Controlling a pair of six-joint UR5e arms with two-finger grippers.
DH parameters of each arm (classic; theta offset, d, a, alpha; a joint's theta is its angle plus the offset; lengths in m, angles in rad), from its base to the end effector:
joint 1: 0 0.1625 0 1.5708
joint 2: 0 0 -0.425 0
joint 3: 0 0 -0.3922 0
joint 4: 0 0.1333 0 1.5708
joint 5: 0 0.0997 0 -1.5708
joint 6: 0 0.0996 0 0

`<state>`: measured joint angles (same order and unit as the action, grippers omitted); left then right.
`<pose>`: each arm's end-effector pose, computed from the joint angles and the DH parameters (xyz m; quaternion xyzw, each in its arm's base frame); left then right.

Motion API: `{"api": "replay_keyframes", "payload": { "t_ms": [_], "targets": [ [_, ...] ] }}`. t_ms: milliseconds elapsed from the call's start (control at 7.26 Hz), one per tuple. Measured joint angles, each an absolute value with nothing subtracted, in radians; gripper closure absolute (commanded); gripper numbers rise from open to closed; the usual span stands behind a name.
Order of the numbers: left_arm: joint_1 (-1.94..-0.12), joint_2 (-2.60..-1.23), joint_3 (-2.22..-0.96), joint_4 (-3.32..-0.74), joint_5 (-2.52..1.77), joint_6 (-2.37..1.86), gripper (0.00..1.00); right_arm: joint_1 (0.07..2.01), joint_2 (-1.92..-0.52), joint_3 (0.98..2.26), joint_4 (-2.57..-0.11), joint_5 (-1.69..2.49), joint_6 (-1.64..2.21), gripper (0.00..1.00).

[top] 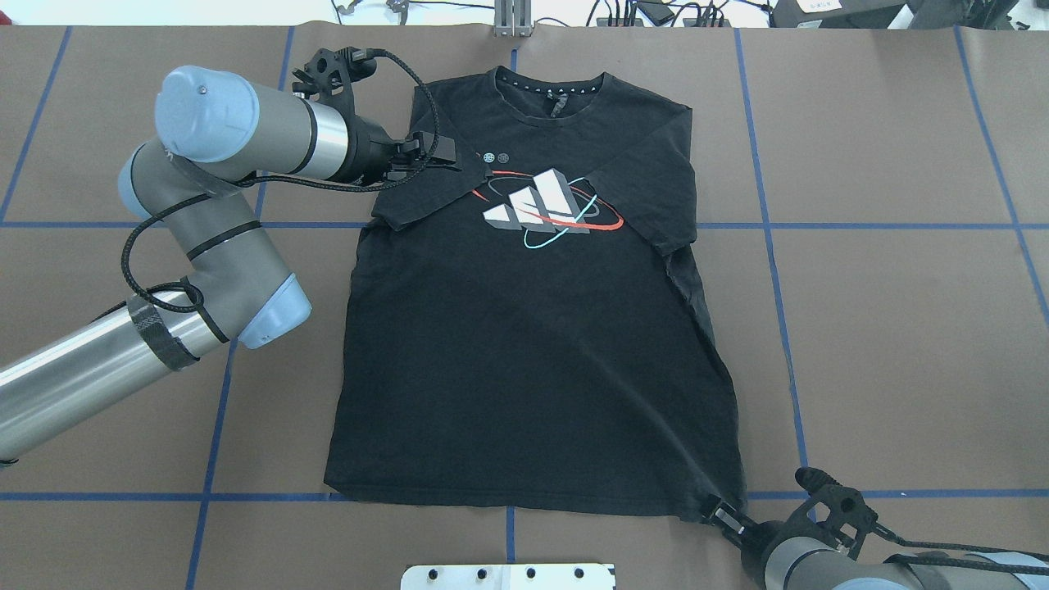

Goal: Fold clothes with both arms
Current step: 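Move the left gripper down to the other hem corner nearest the robot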

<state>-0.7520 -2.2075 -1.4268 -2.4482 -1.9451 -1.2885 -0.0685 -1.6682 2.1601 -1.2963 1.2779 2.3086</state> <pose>0.4516 -0.5550 0.2395 0.1821 0.6116 -0.0626 0.7674 -0.4524 -0.1314 0.3998 -0.0206 -0.3933 0.3529 0.8487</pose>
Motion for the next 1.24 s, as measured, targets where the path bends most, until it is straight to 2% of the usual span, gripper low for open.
{"api": "replay_keyframes", "payload": {
  "t_ms": [964, 1239],
  "targets": [
    [-0.753, -2.197, -1.439, -2.444, -1.945, -1.308, 0.01, -0.066, -1.719, 2.235, -1.298, 1.286, 2.309, 1.0],
    [-0.733, -2.103, -1.574, -2.379, -1.942, -1.41, 0.01, -0.066, -1.758, 2.274, -1.297, 1.32, 2.307, 1.0]
  ]
}}
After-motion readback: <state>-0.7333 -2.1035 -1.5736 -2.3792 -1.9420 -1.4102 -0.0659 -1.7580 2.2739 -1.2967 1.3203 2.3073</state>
